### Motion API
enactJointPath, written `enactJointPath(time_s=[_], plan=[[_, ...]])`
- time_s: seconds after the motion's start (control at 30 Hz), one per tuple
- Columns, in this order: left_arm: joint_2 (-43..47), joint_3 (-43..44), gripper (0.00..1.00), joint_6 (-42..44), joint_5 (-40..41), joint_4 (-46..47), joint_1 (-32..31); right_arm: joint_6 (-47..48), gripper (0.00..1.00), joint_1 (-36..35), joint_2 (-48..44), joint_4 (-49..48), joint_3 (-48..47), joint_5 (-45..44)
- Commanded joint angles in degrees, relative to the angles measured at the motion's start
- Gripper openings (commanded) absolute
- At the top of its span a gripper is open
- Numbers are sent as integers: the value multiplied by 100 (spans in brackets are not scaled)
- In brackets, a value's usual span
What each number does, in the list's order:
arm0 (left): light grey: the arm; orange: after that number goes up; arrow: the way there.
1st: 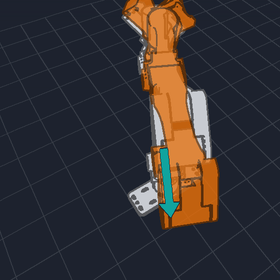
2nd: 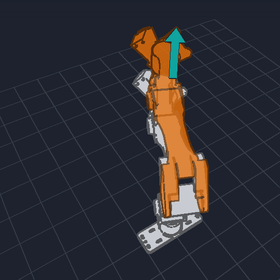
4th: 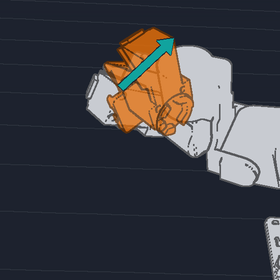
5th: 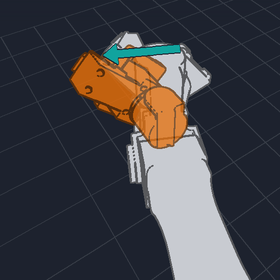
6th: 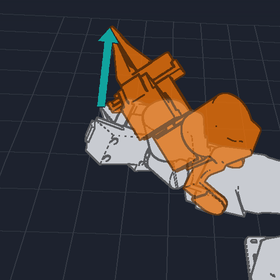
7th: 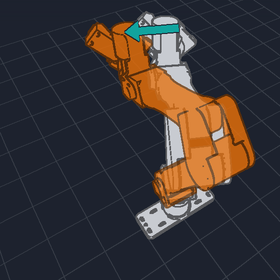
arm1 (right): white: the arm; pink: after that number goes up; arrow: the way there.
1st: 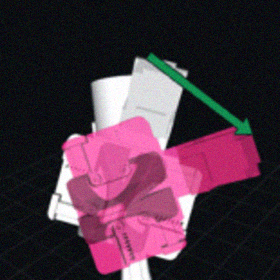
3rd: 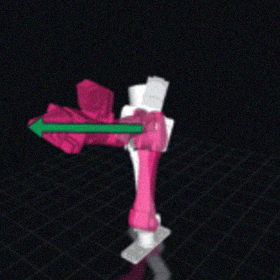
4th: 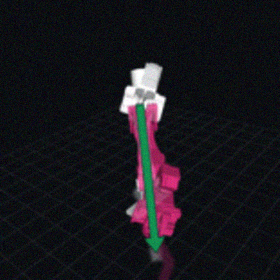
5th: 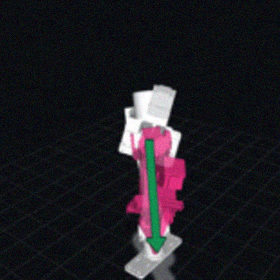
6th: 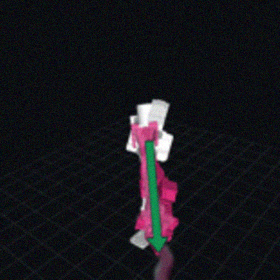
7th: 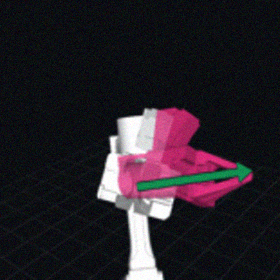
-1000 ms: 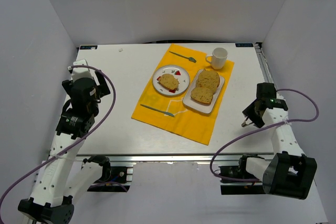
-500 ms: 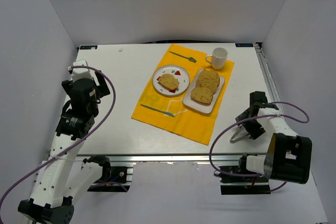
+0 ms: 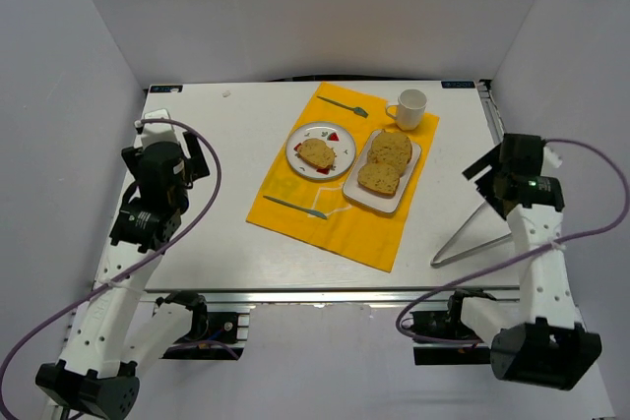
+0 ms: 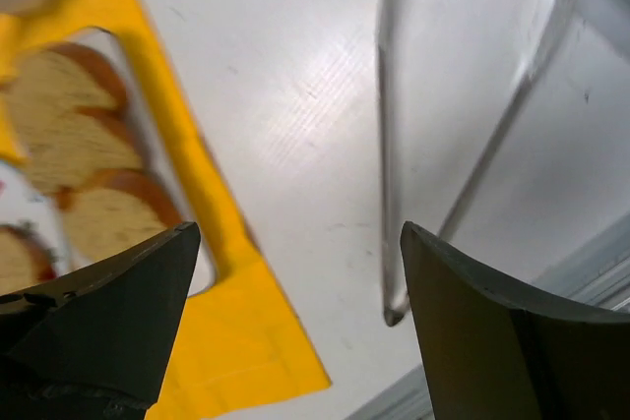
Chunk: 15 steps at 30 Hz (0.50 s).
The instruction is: Place the bread
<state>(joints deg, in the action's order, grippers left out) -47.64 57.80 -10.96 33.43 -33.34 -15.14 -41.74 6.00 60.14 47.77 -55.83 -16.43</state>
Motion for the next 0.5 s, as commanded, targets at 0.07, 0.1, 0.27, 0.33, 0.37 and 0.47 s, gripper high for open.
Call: enactJointPath(time_s=[0.07,0.1,0.27,0.33,0.37,0.47], plan=[[-131,258,98,77,-108,126,-16,438,89,6,-240,1014,-1576,218],[-140,258,98,85,-109,126,-16,447,89,6,-240,1024,-1710,254],[-202,302,98,112,-205,161,-16,640,89,6,-380,1068,-2045,245],[-211,293,98,94,-179,170,-16,719,89,6,-476,1059,-2019,236],[-202,267,98,77,-179,179,-16,859,90,6,-520,1007,-1976,254],[-185,179,98,-11,-214,188,-7,1471,90,6,-731,621,-1712,760]])
